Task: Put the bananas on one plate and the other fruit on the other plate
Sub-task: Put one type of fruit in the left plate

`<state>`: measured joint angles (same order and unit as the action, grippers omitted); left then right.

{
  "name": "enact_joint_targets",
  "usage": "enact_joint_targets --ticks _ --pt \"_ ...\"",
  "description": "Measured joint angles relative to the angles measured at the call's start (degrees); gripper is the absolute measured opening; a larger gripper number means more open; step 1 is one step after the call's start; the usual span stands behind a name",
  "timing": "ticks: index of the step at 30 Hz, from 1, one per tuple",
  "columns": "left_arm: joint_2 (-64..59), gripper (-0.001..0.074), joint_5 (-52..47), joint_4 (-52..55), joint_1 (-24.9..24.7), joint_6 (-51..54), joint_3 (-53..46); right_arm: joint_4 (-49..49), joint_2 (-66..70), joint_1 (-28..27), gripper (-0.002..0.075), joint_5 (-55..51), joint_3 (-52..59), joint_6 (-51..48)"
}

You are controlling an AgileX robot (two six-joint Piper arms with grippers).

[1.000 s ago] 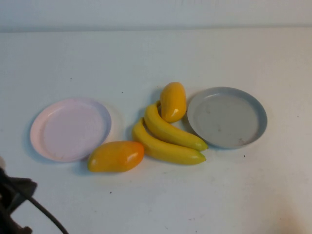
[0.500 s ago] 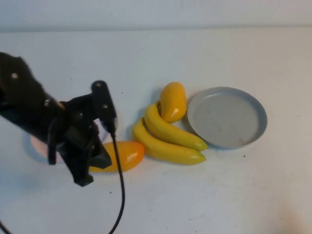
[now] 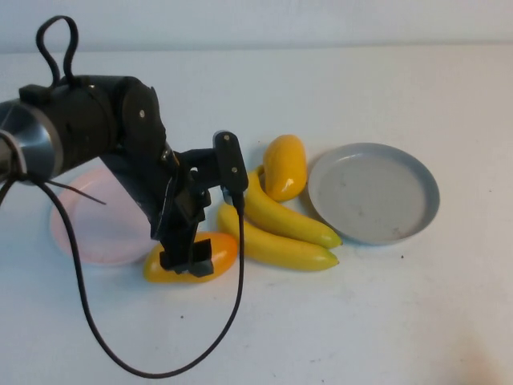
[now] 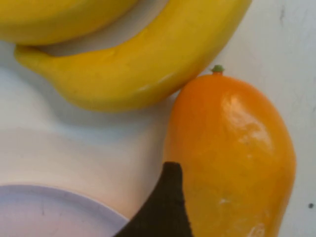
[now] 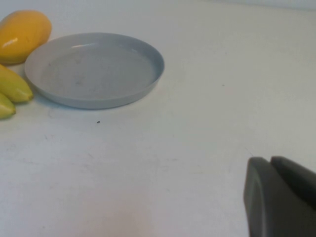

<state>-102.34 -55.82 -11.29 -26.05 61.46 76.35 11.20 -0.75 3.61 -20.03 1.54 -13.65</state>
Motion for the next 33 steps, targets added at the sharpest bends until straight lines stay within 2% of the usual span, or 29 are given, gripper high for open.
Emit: enact_joint_targets --ticks 3,20,23,25,26,30,33 --pt "-1.05 0.0666 1.30 1.89 0.00 1.37 0.00 0.00 0.00 0.00 -0.0015 0.00 0.00 0.00" --pt "-8.07 0.0668 5.66 4.91 0.00 3.79 0.00 0.00 0.00 0.00 -0.0015 0.00 0.00 0.00" --pt "-8.19 0.0638 5.66 4.91 0.00 3.79 0.00 0.00 0.00 0.00 -0.0016 0.00 0.00 0.00" --pt "-8.19 0.0564 5.30 4.91 0.00 3.79 0.10 0.00 0.00 0.00 -0.0016 0.00 0.00 0.00" --pt "-8.19 0.0550 4.94 5.00 0.00 3.79 0.10 0.00 0.00 0.00 -0.0016 0.00 0.00 0.00" --pt "-7.80 0.0552 1.88 5.00 0.00 1.04 0.62 0.00 0.00 0.00 -0.0016 0.00 0.00 0.00" --pt "-5.73 0.0552 1.28 5.00 0.00 -7.80 1.41 0.00 0.00 0.00 -0.0015 0.00 0.00 0.00"
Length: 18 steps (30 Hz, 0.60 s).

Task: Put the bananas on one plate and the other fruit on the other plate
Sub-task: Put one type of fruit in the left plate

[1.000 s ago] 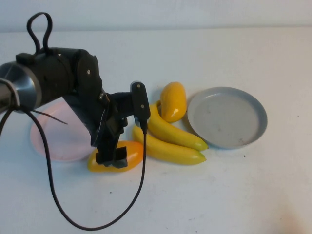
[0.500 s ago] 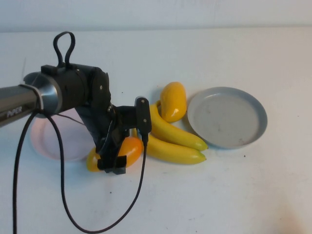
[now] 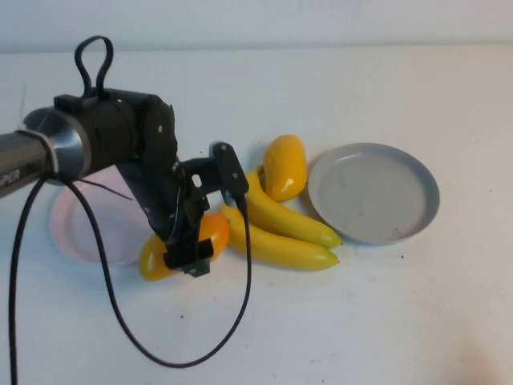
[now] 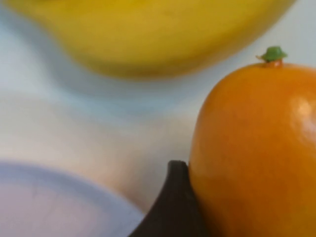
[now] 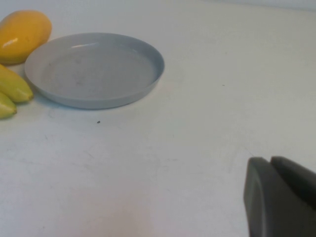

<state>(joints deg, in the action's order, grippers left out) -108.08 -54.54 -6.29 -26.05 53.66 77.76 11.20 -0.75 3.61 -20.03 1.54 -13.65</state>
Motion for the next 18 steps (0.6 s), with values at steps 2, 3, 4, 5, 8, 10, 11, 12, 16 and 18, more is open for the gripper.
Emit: enact_joint_targets --ticks 2,3,4,5,8,10,11,12,16,18 --pt "1.81 0.0552 0.16 0.90 0.37 -7.30 0.59 0.00 0.00 0.00 -0.0016 0.00 0.00 0.00" --pt "2.83 0.0552 0.45 1.53 0.72 -10.51 0.88 0.00 0.00 0.00 -0.0016 0.00 0.00 0.00" --pt "3.49 0.0552 1.02 2.70 1.41 -14.37 0.98 0.00 0.00 0.00 -0.0016 0.00 0.00 0.00" --pt "4.06 0.0552 1.31 4.20 2.29 -18.19 1.02 0.00 0.00 0.00 -0.0016 0.00 0.00 0.00" --pt "4.32 0.0552 2.45 7.61 5.81 -28.44 1.11 0.00 0.00 0.00 -0.0016 0.00 0.00 0.00" --pt "3.95 0.0552 3.06 8.40 8.47 -31.68 1.11 0.00 0.00 0.00 -0.0016 0.00 0.00 0.00" --pt "3.77 0.0552 3.63 8.55 9.58 -32.88 1.11 0.00 0.00 0.00 -0.0016 0.00 0.00 0.00" --pt "3.33 0.0552 4.04 8.88 11.12 -33.74 1.11 0.00 0.00 0.00 -0.0016 0.00 0.00 0.00" --pt "1.53 0.0552 5.19 9.11 14.54 -34.73 1.11 0.00 0.00 0.00 -0.0016 0.00 0.00 0.00" --pt "0.33 0.0552 5.94 9.24 15.54 -35.19 1.11 0.00 0.00 0.00 -0.0016 0.00 0.00 0.00"
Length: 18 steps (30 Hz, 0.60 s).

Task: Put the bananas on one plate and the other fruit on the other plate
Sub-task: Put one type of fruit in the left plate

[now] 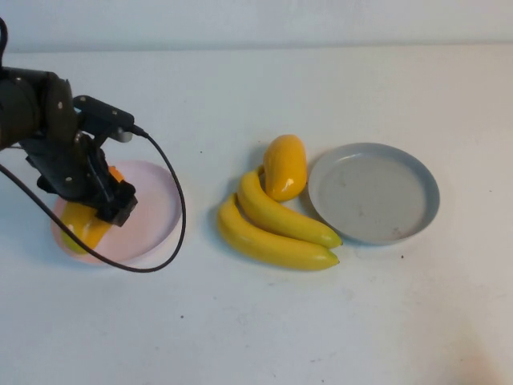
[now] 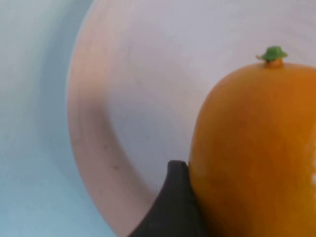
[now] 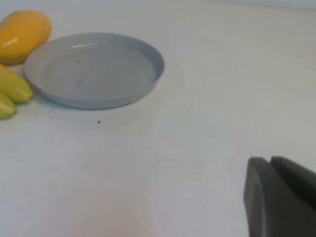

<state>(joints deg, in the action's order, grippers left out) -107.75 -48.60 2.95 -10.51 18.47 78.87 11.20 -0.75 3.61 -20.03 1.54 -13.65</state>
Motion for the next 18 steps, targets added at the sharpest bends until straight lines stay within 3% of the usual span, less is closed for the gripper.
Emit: enact_joint_targets --ticks 10,14,18 --pt "-2.91 0.0554 1.91 2.96 0.96 -4.41 0.00 0.00 0.00 0.00 -0.0016 0.00 0.00 0.00" --pt "-2.91 0.0650 0.88 3.71 0.96 -8.72 0.95 0.00 0.00 0.00 -0.0016 0.00 0.00 0.00" --pt "-2.91 0.0668 -3.94 5.75 0.96 -12.89 5.41 0.00 0.00 0.00 -0.0016 0.00 0.00 0.00"
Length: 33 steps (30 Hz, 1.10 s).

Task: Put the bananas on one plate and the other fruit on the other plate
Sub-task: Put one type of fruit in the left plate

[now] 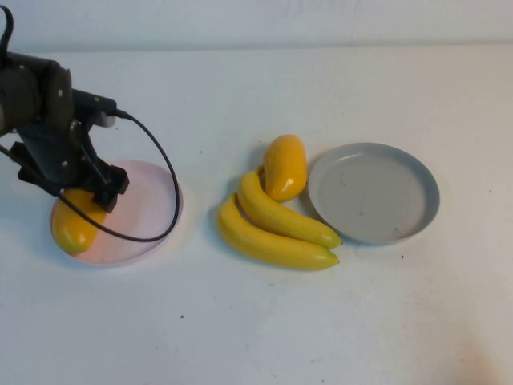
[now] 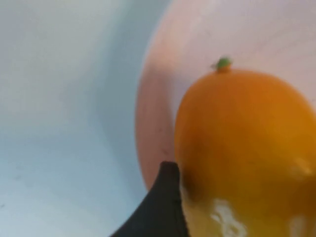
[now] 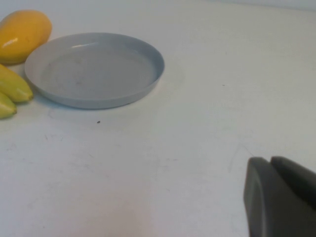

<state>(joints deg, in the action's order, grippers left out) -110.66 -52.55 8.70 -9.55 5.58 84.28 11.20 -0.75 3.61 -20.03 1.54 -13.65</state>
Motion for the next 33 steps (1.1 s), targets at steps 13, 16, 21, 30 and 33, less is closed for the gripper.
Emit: enact_joint_targets --ticks 13,16,21,30,33 --pt "-0.27 0.0668 -3.77 -7.09 -8.81 -6.54 14.95 0.00 0.00 0.00 -0.0016 0.00 0.00 0.00" --pt "-1.88 0.0668 1.84 -7.89 -13.53 -6.54 16.27 0.00 0.00 0.00 -0.0017 0.00 0.00 0.00" --pt "-7.67 0.0668 5.63 -8.24 -19.21 -6.54 21.24 0.00 0.00 0.00 -0.0017 0.00 0.00 0.00" --pt "-19.32 0.0669 9.77 -13.55 -21.09 -6.89 31.73 0.00 0.00 0.00 -0.0017 0.00 0.00 0.00" --pt "-22.07 0.0669 9.80 -14.29 -21.17 -6.89 34.45 0.00 0.00 0.00 -0.0017 0.00 0.00 0.00"
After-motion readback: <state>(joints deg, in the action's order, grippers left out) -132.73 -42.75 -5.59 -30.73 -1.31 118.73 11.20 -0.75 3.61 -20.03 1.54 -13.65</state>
